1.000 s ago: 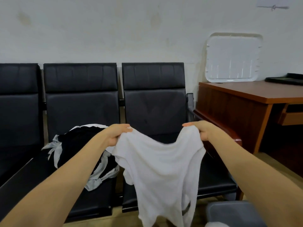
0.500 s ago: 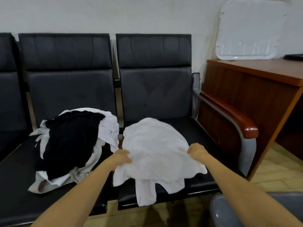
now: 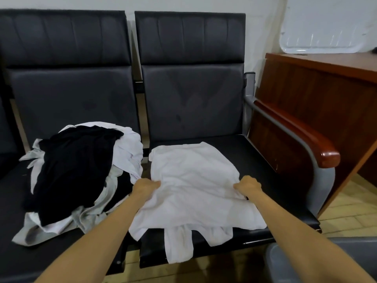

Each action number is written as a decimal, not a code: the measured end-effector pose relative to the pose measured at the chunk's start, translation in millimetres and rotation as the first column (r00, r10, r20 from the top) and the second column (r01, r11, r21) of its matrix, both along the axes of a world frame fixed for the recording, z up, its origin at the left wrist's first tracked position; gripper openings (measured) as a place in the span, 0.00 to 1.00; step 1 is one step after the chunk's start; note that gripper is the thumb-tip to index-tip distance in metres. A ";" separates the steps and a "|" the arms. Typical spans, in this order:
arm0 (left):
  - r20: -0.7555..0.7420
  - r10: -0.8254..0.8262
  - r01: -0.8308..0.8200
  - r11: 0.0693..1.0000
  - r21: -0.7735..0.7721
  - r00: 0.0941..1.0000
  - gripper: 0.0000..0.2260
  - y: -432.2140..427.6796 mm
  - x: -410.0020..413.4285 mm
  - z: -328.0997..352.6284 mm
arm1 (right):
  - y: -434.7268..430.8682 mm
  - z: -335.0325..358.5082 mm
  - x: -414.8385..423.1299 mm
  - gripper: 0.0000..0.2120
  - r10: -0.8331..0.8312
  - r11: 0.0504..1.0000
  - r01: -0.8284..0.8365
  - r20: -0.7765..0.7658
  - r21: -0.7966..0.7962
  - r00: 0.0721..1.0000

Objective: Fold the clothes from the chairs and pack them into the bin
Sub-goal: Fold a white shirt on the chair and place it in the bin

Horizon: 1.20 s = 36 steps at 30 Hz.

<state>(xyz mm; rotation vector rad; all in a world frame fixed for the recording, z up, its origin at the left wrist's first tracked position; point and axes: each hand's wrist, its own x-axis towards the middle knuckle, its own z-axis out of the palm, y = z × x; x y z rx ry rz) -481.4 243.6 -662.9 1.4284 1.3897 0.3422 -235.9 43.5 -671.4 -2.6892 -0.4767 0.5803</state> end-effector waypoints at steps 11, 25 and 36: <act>0.490 0.003 0.100 0.978 -0.183 0.872 0.21 -17.4 -21.2 93.1 | -28.7 104.7 -14.7 0.21 0.201 0.585 0.297 -0.489 0.755 0.848; 0.554 -0.176 0.205 0.979 0.011 0.814 0.13 -68.0 -89.1 214.8 | -105.1 223.9 -75.5 0.18 0.234 0.582 0.057 -0.234 0.811 0.944; 0.472 -0.387 0.364 0.920 0.142 0.792 0.25 -63.7 -67.4 211.9 | -83.6 223.6 -70.1 0.26 0.362 0.688 -0.053 -0.279 0.724 0.889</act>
